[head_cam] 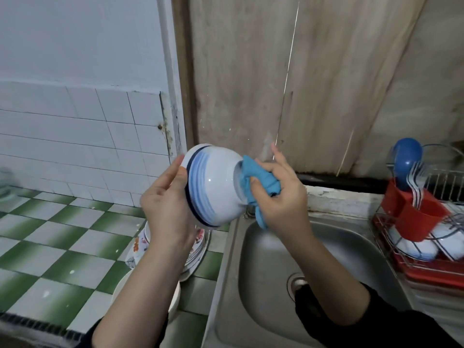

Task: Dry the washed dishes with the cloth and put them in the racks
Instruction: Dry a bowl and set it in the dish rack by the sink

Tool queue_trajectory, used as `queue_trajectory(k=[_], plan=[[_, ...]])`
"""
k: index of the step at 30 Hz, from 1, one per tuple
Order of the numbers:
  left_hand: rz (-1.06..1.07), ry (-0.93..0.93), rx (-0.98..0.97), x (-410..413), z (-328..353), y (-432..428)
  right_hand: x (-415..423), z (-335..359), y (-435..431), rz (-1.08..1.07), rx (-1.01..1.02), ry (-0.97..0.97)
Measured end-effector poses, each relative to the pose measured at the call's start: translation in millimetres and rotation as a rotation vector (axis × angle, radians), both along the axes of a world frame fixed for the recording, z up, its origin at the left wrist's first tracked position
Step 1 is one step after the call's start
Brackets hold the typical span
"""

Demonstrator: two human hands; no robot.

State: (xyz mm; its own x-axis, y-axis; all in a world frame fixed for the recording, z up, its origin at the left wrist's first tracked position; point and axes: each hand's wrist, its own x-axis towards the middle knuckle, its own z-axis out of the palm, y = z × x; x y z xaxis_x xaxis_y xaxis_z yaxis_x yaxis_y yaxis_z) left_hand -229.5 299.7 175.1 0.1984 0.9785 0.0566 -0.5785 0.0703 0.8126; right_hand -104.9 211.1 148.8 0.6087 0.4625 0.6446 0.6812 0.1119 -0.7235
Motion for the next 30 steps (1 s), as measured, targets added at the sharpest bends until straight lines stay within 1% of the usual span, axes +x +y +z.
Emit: queue_trajectory(k=[3, 7, 10, 12, 14, 16, 19, 21, 22, 23, 24, 25, 28, 30], plan=[[0.034, 0.042, 0.039, -2.0, 0.3, 0.6, -16.6, -0.8, 6.1, 0.000, 0.090, -0.058], [0.050, -0.031, -0.066, -8.2, 1.4, 3.7, -45.3, -19.9, 6.7, 0.087, 0.179, -0.108], [0.021, -0.072, -0.136, -5.5, -0.1, -1.4, -50.5, -37.6, 10.1, 0.035, 0.338, -0.164], [0.000, -0.080, -0.175, -2.3, -4.4, -3.8, -51.3, -47.4, 13.0, 0.002, 0.392, -0.202], [-0.036, -0.081, -0.227, -1.5, -9.8, -1.4, -48.8, -51.5, 13.2, -0.006, 0.399, -0.209], [-0.123, -0.096, -0.280, -2.3, -15.0, 1.6, -43.6, -51.8, 11.0, 0.003, 0.379, -0.284], [-0.247, -0.108, -0.410, -4.0, -16.9, -0.9, -37.7, -54.3, 9.2, 0.052, 0.311, -0.476], [-0.377, -0.121, -0.483, -4.6, -15.6, -4.9, -38.1, -61.2, 9.0, 0.092, 0.241, -0.638], [-0.442, -0.118, -0.519, -4.6, -14.6, -5.4, -38.9, -65.6, 8.8, 0.075, 0.213, -0.718], [-0.490, -0.118, -0.542, -5.0, -12.7, -6.1, -39.3, -70.1, 8.9, 0.047, 0.211, -0.753], [-0.498, -0.134, -0.559, -4.8, -10.5, -6.4, -39.4, -73.3, 9.4, 0.025, 0.238, -0.721], [-0.477, -0.152, -0.563, -3.7, -9.2, -5.8, -40.0, -74.1, 9.9, 0.009, 0.288, -0.628], [-0.407, -0.189, -0.515, 0.8, -6.4, -3.7, -44.5, -67.5, 12.1, -0.057, 0.471, -0.274], [-0.398, -0.172, -0.487, 1.7, -9.1, -3.0, -47.1, -55.6, 10.3, -0.071, 0.578, -0.045]])
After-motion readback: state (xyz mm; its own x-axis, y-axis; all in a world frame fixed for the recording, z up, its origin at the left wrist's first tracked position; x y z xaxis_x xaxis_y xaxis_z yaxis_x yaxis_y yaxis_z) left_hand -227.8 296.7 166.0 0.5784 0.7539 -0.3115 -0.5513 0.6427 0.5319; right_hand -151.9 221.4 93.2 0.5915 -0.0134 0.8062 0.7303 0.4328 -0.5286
